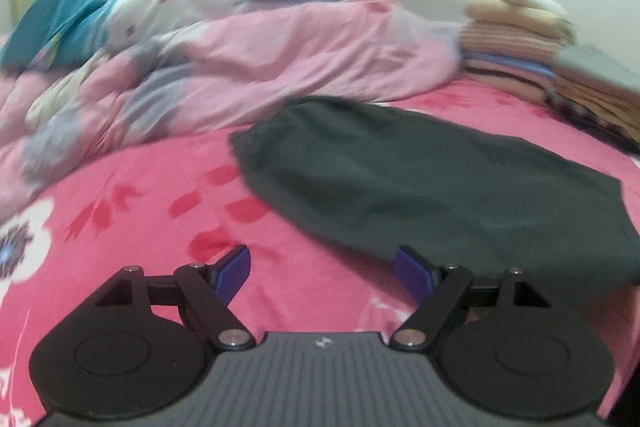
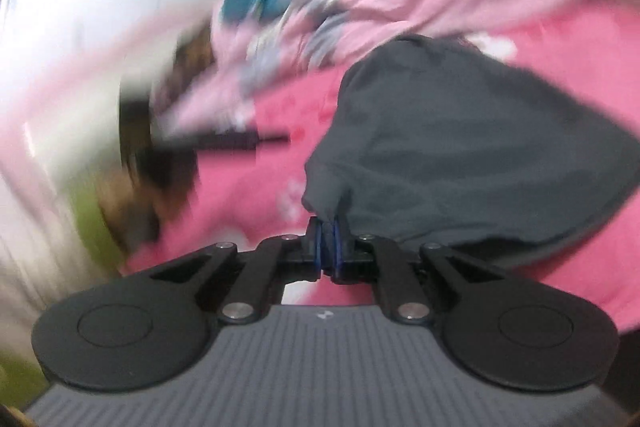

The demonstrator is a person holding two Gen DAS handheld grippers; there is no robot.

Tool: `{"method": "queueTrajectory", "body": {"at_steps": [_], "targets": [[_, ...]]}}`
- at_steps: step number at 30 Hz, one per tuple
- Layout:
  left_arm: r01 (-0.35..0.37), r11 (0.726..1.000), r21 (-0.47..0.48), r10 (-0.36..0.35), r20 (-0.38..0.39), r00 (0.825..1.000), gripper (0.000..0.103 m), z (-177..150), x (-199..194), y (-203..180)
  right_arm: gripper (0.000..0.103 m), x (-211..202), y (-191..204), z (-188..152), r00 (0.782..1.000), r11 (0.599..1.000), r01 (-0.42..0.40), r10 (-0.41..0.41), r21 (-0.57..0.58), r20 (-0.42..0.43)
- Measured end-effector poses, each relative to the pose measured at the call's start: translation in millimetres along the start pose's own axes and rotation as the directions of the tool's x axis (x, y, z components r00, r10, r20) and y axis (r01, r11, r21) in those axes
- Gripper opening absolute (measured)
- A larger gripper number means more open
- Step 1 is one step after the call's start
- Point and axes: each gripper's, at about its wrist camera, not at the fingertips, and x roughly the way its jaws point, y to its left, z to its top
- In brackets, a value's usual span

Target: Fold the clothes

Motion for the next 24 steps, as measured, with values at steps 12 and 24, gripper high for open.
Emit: {"method": "queueTrajectory", "body": {"at_steps": [12,24], "targets": [[0.107,0.934,0.340,-0.123,0.025,0.992,0.081,-10.7,7.6,-84.0,0.004,11.6,-130.4,-13.1,0.960,0.674,-0.281,0.200,0.683,0.198],[0.076,0.948,0.309,-0.095,0.045,0.994,0.080,19.1,54.4,-95.4,0.009,4.8,-144.0,-34.6,0.974,0.629,-0.228,0.158,0.743,0.165]]}}
